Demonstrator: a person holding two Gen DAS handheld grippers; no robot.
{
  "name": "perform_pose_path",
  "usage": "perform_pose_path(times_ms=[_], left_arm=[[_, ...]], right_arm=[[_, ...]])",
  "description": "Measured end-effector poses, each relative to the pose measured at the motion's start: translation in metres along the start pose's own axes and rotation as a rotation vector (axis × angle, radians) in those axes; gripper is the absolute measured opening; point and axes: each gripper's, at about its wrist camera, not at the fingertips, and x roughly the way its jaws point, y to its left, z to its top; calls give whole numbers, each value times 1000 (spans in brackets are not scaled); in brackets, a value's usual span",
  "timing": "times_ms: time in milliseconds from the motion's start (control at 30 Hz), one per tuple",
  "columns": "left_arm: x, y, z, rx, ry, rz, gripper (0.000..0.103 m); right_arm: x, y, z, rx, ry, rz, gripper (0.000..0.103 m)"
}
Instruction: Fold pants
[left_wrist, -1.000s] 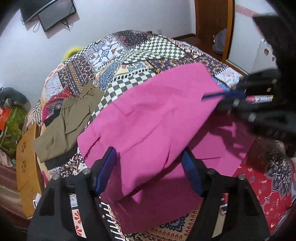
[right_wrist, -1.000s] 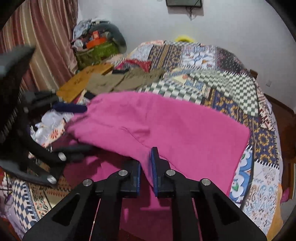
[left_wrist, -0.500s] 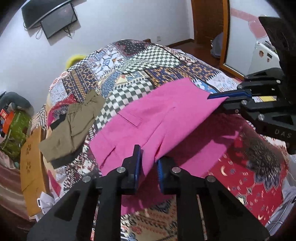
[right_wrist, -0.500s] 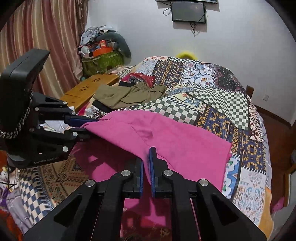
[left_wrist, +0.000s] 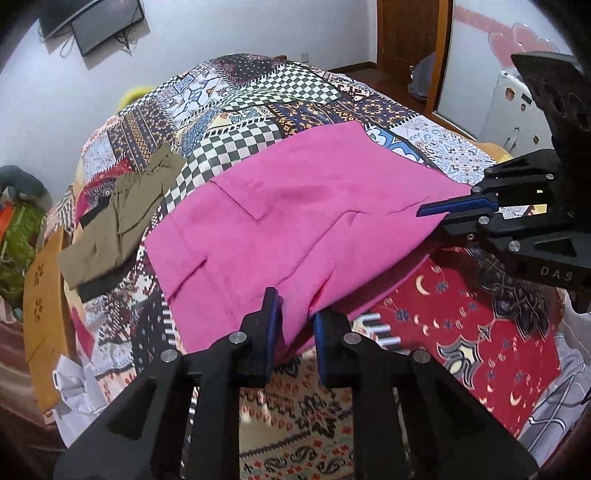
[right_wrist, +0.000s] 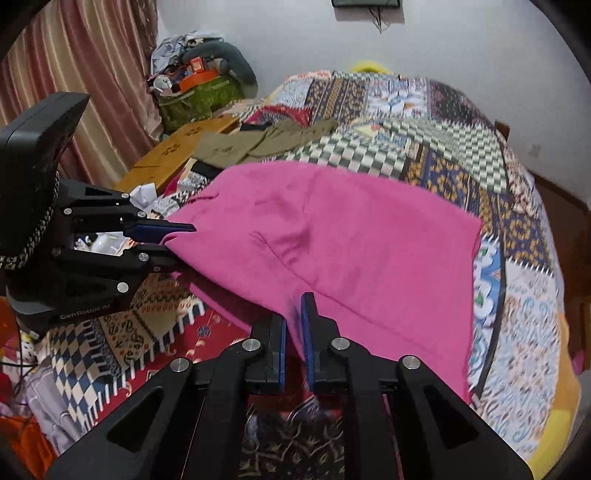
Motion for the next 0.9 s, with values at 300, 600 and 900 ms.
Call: perform_pose_path(times_ms=[300, 600, 900], left_arm=[[-33, 17, -7, -78, -29, -53, 23], [-43, 49, 21, -204, -118, -38, 43], [19, 50, 7, -245, 15, -45, 43]], right_arm=[[-25, 4, 0, 28, -11, 28, 11], [-25, 5, 26, 96, -87, 41, 34], [26, -8, 17, 165, 39, 33, 38]])
